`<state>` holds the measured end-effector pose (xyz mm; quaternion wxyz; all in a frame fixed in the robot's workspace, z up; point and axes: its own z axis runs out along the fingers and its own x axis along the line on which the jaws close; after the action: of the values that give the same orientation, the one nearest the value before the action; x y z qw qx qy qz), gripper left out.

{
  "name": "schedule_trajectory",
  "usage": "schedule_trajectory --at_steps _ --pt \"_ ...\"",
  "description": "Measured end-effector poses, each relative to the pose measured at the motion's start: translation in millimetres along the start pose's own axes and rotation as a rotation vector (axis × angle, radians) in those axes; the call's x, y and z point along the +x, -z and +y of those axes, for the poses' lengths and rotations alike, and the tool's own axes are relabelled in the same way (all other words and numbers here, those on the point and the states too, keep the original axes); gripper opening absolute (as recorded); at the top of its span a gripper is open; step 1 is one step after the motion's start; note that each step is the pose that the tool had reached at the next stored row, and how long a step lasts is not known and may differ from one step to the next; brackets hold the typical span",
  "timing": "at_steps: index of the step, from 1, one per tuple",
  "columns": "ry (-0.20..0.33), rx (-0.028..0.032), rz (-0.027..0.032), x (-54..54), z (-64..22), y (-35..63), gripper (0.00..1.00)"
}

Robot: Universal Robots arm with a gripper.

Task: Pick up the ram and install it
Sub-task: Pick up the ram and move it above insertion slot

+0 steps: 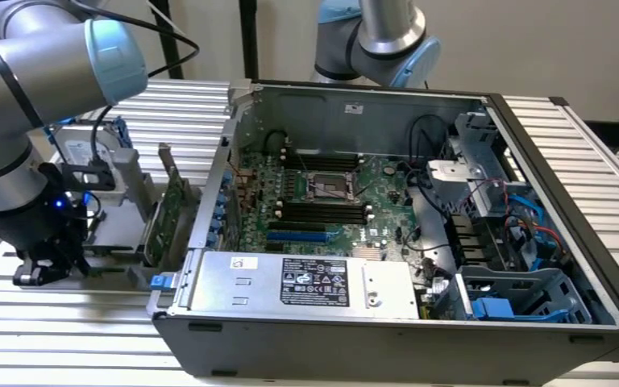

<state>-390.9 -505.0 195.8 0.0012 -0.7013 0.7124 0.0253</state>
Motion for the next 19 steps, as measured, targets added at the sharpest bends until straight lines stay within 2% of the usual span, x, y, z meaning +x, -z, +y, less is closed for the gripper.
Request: schedule_trajectory --at_steps 5,9,13,19 --pt "0.000 -0.0001 0.0001 0.0 0.1 1.3 0.00" --pt "0.000 0.0000 0.0000 -0.3 0.3 9.3 0.00" --pt "0.000 0.0000 0.0000 -0.9 0.9 23.9 0.00" --pt "0.000 0.0001 -0.0001 -1.9 1.6 51.4 0.00"
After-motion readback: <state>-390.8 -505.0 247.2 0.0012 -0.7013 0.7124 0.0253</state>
